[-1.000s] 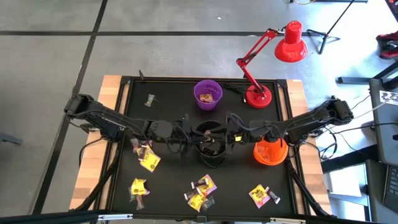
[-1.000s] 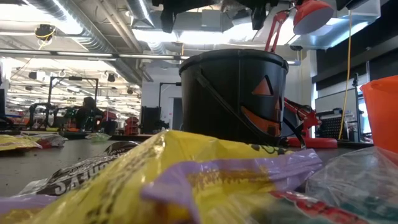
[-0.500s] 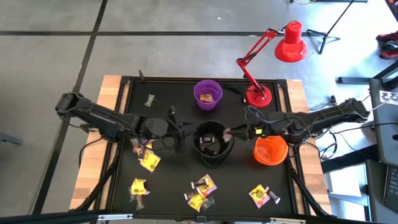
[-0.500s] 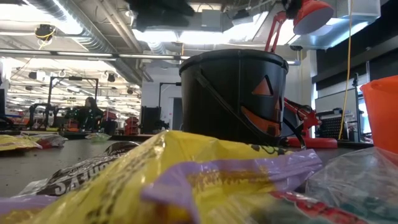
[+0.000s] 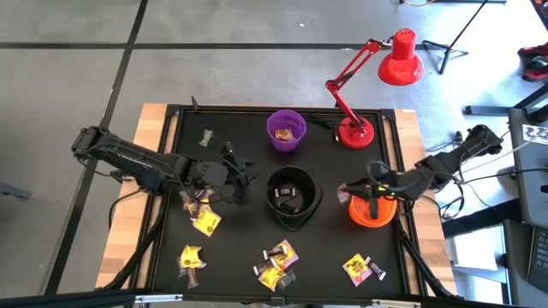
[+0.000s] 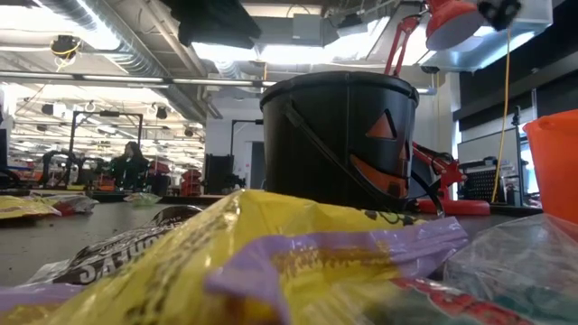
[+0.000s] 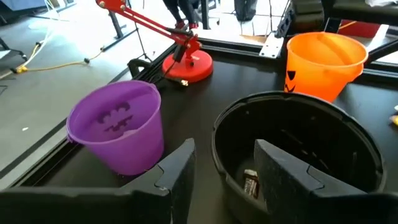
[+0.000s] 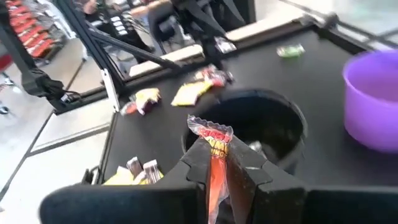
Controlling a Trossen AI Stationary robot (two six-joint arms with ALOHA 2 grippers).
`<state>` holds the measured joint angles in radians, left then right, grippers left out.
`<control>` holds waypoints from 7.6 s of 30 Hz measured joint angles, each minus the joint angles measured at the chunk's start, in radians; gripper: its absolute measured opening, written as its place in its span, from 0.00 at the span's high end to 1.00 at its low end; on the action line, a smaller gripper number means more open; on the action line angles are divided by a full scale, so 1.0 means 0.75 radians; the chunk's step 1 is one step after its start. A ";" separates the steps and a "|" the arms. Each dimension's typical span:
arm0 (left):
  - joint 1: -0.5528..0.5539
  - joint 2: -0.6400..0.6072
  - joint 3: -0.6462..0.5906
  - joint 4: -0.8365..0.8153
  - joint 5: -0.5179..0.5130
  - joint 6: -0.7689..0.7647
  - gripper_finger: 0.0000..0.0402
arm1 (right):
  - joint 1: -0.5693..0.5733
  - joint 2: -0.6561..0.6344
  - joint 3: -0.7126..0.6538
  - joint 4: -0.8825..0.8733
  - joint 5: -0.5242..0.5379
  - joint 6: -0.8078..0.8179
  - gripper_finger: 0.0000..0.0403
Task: Sort candy
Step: Put the orange gummy into the orange bucket, then put the green gummy into the orange bucket
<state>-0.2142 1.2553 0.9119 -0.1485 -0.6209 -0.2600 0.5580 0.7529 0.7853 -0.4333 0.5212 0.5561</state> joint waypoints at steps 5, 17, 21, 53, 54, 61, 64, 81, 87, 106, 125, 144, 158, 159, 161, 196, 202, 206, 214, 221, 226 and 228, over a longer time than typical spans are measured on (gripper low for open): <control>0.000 -0.002 0.000 -0.002 0.000 -0.001 0.62 | 0.134 -0.052 0.000 -0.266 0.061 0.285 0.92; 0.000 -0.002 0.000 -0.001 0.001 -0.004 0.62 | 0.278 -0.073 0.000 -0.836 -0.333 0.741 0.92; 0.000 -0.002 0.000 -0.001 0.001 -0.016 0.62 | 0.278 -0.073 0.000 -0.935 -0.394 0.800 0.92; 0.001 0.012 -0.001 0.009 0.001 -0.073 0.62 | 0.277 -0.073 0.000 -0.951 -0.372 0.787 0.92; 0.001 0.016 -0.004 0.015 0.001 -0.077 0.62 | 0.277 -0.073 0.000 -0.950 -0.385 0.787 0.92; 0.001 0.025 -0.031 0.005 -0.006 -0.104 0.62 | 0.277 -0.073 0.000 -0.962 -0.466 0.785 0.92; 0.001 0.025 -0.031 0.011 -0.008 -0.104 0.62 | 0.277 -0.073 0.000 -0.960 -0.466 0.745 0.92; 0.059 0.025 -0.032 -0.003 -0.074 -0.060 0.62 | 0.277 -0.073 0.000 -0.812 -0.478 0.401 0.92; 0.106 0.025 -0.033 -0.042 -0.053 -0.068 0.62 | 0.277 -0.073 0.000 -0.810 -0.478 0.400 0.92; 0.117 0.024 -0.033 -0.046 -0.017 -0.093 0.62 | 0.277 -0.073 0.010 -0.721 -0.379 0.227 0.92; 0.117 0.024 -0.033 -0.057 0.013 -0.099 0.62 | 0.277 -0.073 0.072 -0.880 -0.429 0.220 0.91; 0.119 0.024 -0.033 -0.086 0.011 -0.098 0.62 | 0.277 -0.073 0.073 -0.828 -0.498 0.061 0.34; 0.419 0.023 -0.033 -0.519 0.099 -0.240 0.62 | 0.277 -0.073 0.073 -0.510 0.153 0.063 0.35; 0.448 0.023 -0.033 -0.555 0.115 -0.241 0.62 | 0.277 -0.073 0.073 -0.504 0.157 0.063 0.35; 0.507 0.023 -0.033 -0.625 0.138 -0.243 0.62 | 0.277 -0.073 0.073 -0.502 0.143 0.063 0.35; 1.383 0.023 -0.500 -0.360 0.506 -0.168 0.62 | 0.277 -0.073 0.073 -0.503 -0.268 0.064 0.35; 1.388 0.023 -0.527 -0.346 0.503 -0.175 0.62 | 0.277 -0.073 0.073 -0.503 -0.268 0.064 0.35; 1.388 0.023 -0.545 -0.334 0.506 -0.182 0.65 | 0.277 -0.073 0.073 -0.502 -0.268 0.064 0.35; 1.388 0.024 -0.589 -0.254 0.542 -0.188 0.76 | 0.277 -0.073 0.073 -0.502 -0.268 0.064 0.35; 1.387 0.024 -0.589 -0.245 0.552 -0.164 0.96 | 0.277 -0.073 0.073 -0.502 -0.268 0.064 0.35; 1.367 -0.005 -0.571 -0.250 0.595 -0.158 0.98 | 0.277 -0.073 0.073 -0.502 -0.267 0.064 0.35; 1.345 -0.043 -0.544 -0.245 0.665 -0.160 0.99 | 0.277 -0.073 0.073 -0.502 -0.268 0.064 0.35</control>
<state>0.7945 1.2229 0.5038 -0.3324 -0.1221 -0.3798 0.7658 0.6979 0.8399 -0.8101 0.3202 0.6041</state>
